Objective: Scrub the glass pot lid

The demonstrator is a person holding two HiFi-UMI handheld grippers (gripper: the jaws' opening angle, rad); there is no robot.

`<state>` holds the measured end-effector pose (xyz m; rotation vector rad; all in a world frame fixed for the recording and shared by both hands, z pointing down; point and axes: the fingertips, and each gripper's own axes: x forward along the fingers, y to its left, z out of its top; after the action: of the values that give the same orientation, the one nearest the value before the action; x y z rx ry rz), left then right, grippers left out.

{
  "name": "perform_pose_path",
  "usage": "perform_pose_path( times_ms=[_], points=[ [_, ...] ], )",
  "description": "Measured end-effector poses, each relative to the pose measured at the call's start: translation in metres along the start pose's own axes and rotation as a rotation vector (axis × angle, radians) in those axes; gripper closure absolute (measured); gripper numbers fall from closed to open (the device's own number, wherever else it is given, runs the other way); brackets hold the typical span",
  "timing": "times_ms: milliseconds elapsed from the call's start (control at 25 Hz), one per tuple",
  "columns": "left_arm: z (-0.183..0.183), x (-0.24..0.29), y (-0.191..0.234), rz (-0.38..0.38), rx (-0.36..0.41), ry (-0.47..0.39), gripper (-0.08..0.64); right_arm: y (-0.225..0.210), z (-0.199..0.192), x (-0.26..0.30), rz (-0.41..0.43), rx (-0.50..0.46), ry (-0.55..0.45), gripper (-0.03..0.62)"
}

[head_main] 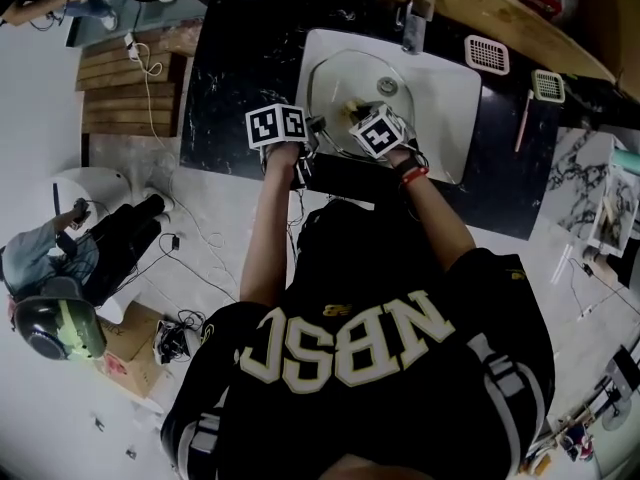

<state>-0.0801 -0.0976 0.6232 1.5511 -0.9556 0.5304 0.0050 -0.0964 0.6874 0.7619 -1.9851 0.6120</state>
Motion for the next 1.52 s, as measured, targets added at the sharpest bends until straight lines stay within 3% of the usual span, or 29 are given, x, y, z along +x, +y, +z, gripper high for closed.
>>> perform_pose_path(
  times_ms=[520,800,1080,1200,1400,1520],
  points=[
    [0.0,0.0,-0.001,-0.001,-0.001,0.002,0.463,-0.053,0.037,0.026,-0.041,0.116,-0.132,0.541],
    [-0.002,0.001,-0.001,0.01,0.018,0.011,0.459,-0.09,0.009,0.031,-0.123,0.138,-0.093,0.545],
    [-0.002,0.003,-0.001,0.02,0.039,0.009,0.454,-0.088,-0.023,0.021,-0.132,0.049,-0.016,0.548],
    [-0.005,0.003,0.0,0.027,0.046,0.006,0.453,-0.069,-0.038,0.01,-0.091,0.037,0.043,0.549],
    [-0.007,0.006,0.0,0.011,0.065,0.05,0.448,-0.025,-0.051,-0.023,0.103,0.111,0.047,0.546],
    [-0.008,0.006,-0.001,0.007,0.096,0.063,0.44,-0.028,-0.049,-0.056,0.067,0.175,-0.031,0.546]
  ],
)
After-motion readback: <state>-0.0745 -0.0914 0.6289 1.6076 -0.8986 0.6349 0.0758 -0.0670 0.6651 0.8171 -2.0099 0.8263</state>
